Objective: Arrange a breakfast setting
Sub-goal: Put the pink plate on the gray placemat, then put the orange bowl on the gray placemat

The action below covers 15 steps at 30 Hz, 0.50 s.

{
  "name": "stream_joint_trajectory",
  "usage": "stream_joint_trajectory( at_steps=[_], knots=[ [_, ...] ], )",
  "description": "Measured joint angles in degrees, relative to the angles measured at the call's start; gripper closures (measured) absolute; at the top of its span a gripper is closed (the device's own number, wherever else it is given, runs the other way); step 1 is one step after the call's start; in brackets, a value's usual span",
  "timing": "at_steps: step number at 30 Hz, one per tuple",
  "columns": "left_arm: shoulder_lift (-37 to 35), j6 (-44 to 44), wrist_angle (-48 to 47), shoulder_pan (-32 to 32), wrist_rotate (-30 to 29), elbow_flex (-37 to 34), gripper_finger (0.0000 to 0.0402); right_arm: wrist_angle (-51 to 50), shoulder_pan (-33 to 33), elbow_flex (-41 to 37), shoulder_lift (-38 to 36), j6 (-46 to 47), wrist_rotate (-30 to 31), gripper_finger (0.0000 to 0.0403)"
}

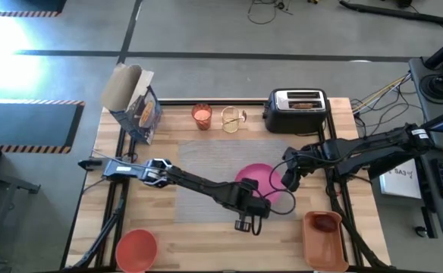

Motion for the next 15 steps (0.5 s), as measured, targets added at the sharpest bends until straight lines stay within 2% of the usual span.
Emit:
stream_joint_trajectory(
  at_steps=[9,15],
  knots=[
    [0.00,-0.54,-0.55,-0.04,0.02,0.06,0.0359,0.21,0.00,0.00,0.00,-0.02,-0.04,0.0266],
    [0.00,-1.42,-4.14,-0.46,-0.32,0.09,0.0333,0.80,0.00,0.00,0.00,-0.06,-0.14,0.0266]
  ],
)
